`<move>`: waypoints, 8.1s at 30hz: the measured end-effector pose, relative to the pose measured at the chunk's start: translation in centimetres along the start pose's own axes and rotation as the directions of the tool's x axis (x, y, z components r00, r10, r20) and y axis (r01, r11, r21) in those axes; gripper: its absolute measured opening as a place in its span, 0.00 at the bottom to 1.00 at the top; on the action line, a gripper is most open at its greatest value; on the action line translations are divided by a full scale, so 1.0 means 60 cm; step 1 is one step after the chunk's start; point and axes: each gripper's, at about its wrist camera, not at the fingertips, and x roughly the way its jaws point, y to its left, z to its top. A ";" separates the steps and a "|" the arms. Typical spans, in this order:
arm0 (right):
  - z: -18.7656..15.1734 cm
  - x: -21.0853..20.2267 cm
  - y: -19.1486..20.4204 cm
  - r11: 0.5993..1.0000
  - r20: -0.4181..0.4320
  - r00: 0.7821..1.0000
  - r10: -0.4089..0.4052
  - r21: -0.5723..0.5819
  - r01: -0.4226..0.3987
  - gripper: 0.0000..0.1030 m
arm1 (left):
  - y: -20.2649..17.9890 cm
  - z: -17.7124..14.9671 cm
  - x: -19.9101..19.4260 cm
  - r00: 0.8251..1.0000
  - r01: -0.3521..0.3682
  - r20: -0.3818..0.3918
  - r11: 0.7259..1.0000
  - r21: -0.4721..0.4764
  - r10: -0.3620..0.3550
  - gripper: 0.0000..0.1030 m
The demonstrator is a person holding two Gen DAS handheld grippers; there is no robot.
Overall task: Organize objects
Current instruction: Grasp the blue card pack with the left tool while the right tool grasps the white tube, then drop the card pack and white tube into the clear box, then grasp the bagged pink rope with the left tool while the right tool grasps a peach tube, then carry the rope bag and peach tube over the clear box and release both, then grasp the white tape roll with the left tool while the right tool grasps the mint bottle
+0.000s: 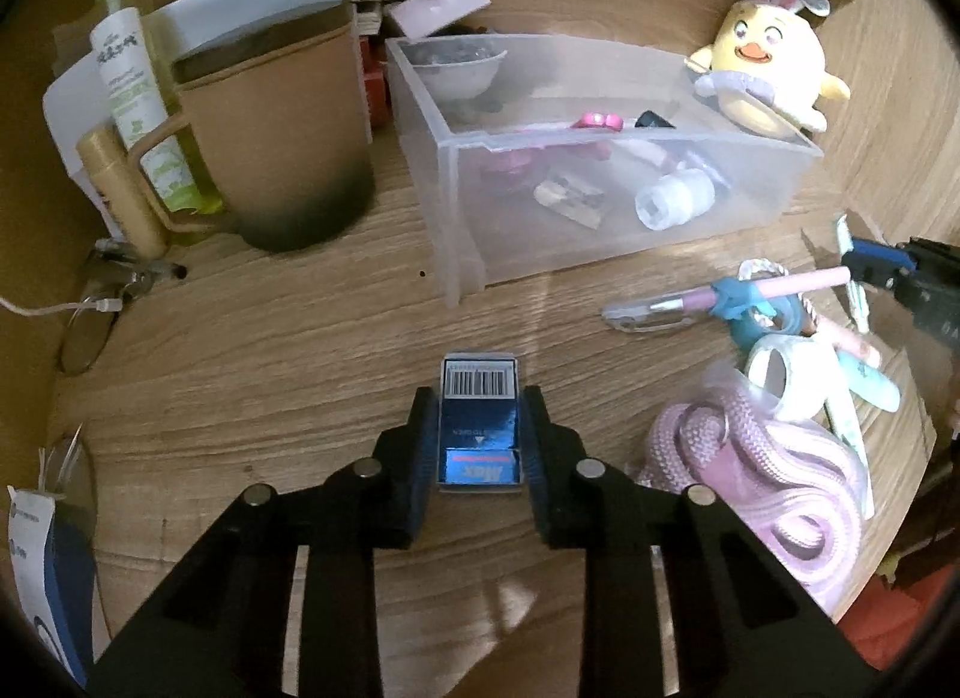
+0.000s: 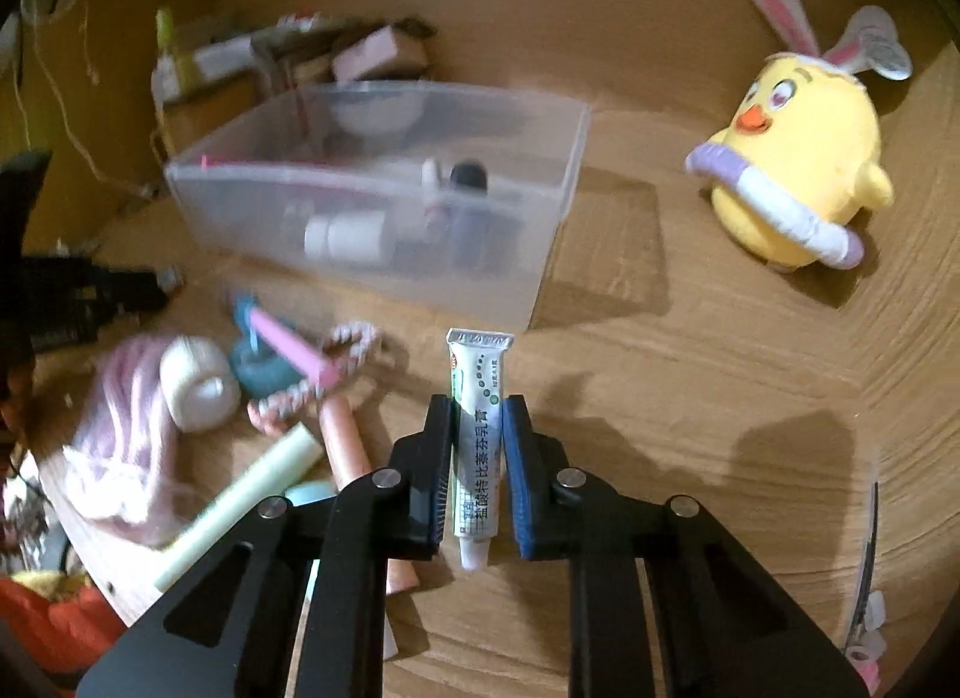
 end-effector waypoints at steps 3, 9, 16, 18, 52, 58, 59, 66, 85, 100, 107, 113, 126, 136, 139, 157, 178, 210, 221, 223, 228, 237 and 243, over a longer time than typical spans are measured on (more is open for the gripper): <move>0.019 -0.023 -0.006 1.000 0.054 0.999 0.001 0.025 -0.003 0.15 | 0.006 0.005 -0.023 0.999 -0.012 0.043 1.000 -0.029 0.013 0.26; 0.054 -0.054 -0.016 0.999 0.145 0.989 -0.007 0.032 0.002 0.12 | 0.014 0.031 -0.088 0.987 -0.022 0.155 0.998 -0.062 0.031 0.26; 0.093 -0.081 -0.015 1.000 0.233 0.972 -0.006 0.017 0.003 0.11 | 0.016 0.073 -0.122 0.970 0.001 0.241 0.996 -0.086 0.020 0.26; 0.096 -0.075 -0.012 1.000 0.228 0.974 -0.001 0.001 0.000 0.11 | 0.013 0.084 -0.123 0.968 -0.003 0.249 0.996 -0.085 0.024 0.26; 0.029 0.023 0.009 0.979 0.007 0.991 0.135 -0.153 -0.132 0.14 | -0.007 0.204 0.020 0.997 0.060 0.055 0.997 -0.039 -0.058 0.29; 0.055 -0.026 0.008 0.985 0.089 0.988 0.126 -0.130 -0.114 0.14 | -0.012 0.200 -0.018 0.991 0.030 0.129 0.999 -0.019 -0.027 0.54; 0.059 -0.034 0.010 0.986 0.103 0.987 0.124 -0.127 -0.110 0.14 | -0.013 0.199 -0.027 0.990 0.025 0.143 1.000 -0.016 -0.023 0.58; 0.103 -0.089 0.004 0.990 0.221 0.969 0.110 -0.110 -0.087 0.14 | -0.019 0.188 -0.088 0.970 -0.030 0.240 0.999 -0.011 0.032 0.85; 0.167 0.054 0.012 0.999 0.143 0.989 0.025 -0.034 -0.020 0.14 | -0.051 0.053 -0.073 0.993 0.004 0.122 1.000 -0.019 -0.001 0.96; 0.113 0.008 0.007 0.998 0.137 0.990 -0.020 -0.061 0.028 0.37 | -0.139 -0.034 -0.039 1.000 0.013 0.017 0.997 0.075 -0.014 0.96; 0.056 -0.031 0.001 0.997 0.129 0.992 0.013 -0.072 -0.004 0.41 | -0.125 -0.059 -0.055 0.999 -0.017 0.041 0.998 0.066 0.014 0.97; 0.001 -0.027 0.000 0.994 0.057 0.997 0.050 -0.097 -0.044 0.41 | -0.089 -0.076 -0.066 0.999 -0.032 0.022 0.999 0.014 0.032 0.98; -0.035 0.012 0.016 0.979 -0.053 0.983 0.178 -0.093 -0.182 0.37 | -0.069 -0.074 -0.077 0.997 -0.072 -0.020 0.996 -0.057 0.071 0.98; -0.035 0.020 0.016 0.981 -0.068 0.984 0.165 -0.090 -0.171 0.14 | -0.083 -0.063 -0.033 0.997 -0.067 -0.036 0.993 -0.096 0.064 0.96; -0.039 0.017 0.012 0.986 -0.055 0.988 0.145 -0.076 -0.149 0.14 | -0.081 -0.064 -0.027 0.998 -0.062 -0.021 0.992 -0.113 0.060 0.80; 0.020 -0.043 -0.034 0.988 0.123 0.984 0.129 0.066 -0.138 0.14 | -0.075 -0.033 -0.078 0.993 -0.031 0.111 0.996 -0.085 0.040 0.48; 0.143 -0.048 -0.012 0.988 0.248 0.960 0.129 0.050 -0.146 0.14 | -0.003 0.126 -0.150 0.954 0.034 0.299 0.992 -0.123 0.005 0.47; 0.157 0.055 0.019 0.990 0.076 0.987 0.139 0.001 -0.140 0.25 | -0.055 0.210 -0.066 0.978 0.021 0.208 1.000 0.023 -0.026 0.65; 0.087 -0.030 -0.001 0.990 0.116 0.984 0.138 0.011 -0.140 0.39 | -0.087 0.121 -0.102 0.980 0.001 0.200 0.999 0.037 -0.008 0.89; 0.067 -0.041 0.001 0.990 0.120 0.983 0.136 0.003 -0.138 0.48 | -0.096 0.104 -0.099 0.983 -0.003 0.185 0.999 0.044 -0.005 0.90; 0.021 -0.043 0.015 0.988 0.086 0.984 0.157 -0.005 -0.157 0.49 | -0.118 0.066 -0.080 0.991 0.015 0.130 0.999 0.052 -0.022 0.91; -0.056 -0.029 0.038 0.981 -0.005 0.981 0.193 -0.026 -0.193 0.49 | -0.152 0.014 -0.042 0.995 0.077 0.063 0.996 0.041 -0.079 0.91; -0.080 -0.018 0.048 0.984 -0.031 0.985 0.170 -0.054 -0.172 0.46 | -0.174 0.007 -0.016 0.995 0.098 0.029 0.994 0.048 -0.100 0.72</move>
